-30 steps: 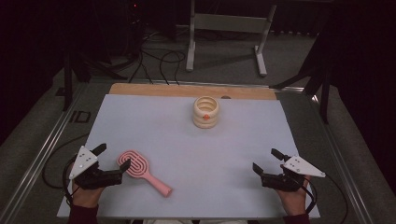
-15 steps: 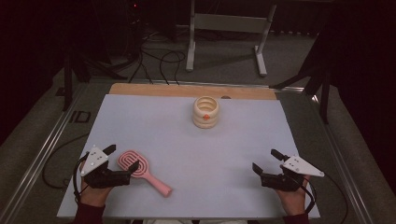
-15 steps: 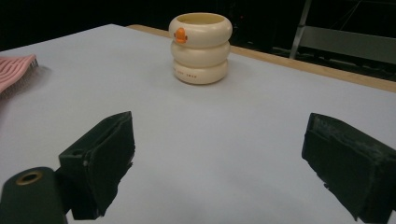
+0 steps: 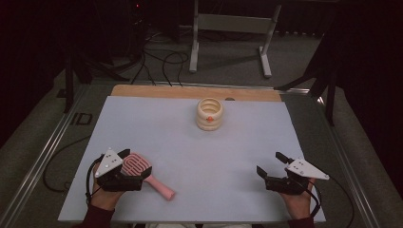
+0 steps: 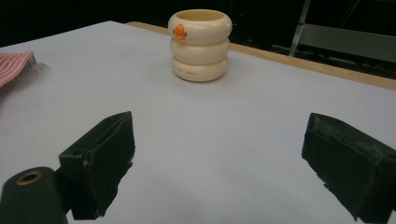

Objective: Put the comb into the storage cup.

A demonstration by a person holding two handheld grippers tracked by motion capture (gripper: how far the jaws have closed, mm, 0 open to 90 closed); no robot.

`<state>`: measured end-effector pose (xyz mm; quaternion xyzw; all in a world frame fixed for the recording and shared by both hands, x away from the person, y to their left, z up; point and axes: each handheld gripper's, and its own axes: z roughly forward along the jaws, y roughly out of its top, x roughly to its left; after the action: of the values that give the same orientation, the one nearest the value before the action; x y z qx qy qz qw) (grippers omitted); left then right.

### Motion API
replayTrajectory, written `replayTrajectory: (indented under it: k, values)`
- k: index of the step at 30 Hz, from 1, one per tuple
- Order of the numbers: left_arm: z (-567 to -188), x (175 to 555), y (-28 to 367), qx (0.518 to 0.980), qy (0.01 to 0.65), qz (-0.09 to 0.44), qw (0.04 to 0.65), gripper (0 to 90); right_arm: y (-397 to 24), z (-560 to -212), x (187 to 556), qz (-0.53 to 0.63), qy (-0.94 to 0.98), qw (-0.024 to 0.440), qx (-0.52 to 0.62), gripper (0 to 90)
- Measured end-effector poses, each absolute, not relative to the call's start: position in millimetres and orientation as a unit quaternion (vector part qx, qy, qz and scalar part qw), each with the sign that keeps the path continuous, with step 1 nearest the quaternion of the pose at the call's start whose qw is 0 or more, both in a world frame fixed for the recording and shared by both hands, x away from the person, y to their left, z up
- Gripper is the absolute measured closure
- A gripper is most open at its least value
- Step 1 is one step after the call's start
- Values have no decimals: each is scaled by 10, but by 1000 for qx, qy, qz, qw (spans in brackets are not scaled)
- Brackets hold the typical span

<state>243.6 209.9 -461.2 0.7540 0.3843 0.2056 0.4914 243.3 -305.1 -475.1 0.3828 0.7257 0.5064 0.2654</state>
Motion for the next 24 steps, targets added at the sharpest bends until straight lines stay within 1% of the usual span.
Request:
replayTrajectory:
  k: [4, 10, 14, 16, 19, 23, 24]
  values:
    - [-4622, 2432, 2044, 761, 376, 198, 491, 15, -3050, -4752, 2435, 507, 726, 264, 383, 94]
    - [-4636, 2426, 1933, 769, 368, 189, 487, 51, -3046, -4757, 2439, 506, 726, 263, 384, 94]
    - [-4643, 2418, 1870, 774, 365, 189, 481, 97, -3039, -4755, 2437, 506, 726, 263, 383, 95]
    - [-4645, 2409, 1847, 773, 365, 189, 483, 155, -3041, -4754, 2437, 506, 726, 263, 383, 95]
    - [-4650, 2406, 1818, 776, 359, 180, 487, 214, -3047, -4757, 2441, 507, 727, 262, 383, 95]
    - [-4665, 2401, 1785, 782, 347, 166, 490, 340, -3046, -4760, 2443, 507, 726, 260, 385, 95]
    - [-4672, 2399, 1769, 785, 341, 158, 493, 395, -3045, -4760, 2444, 507, 727, 261, 384, 95]
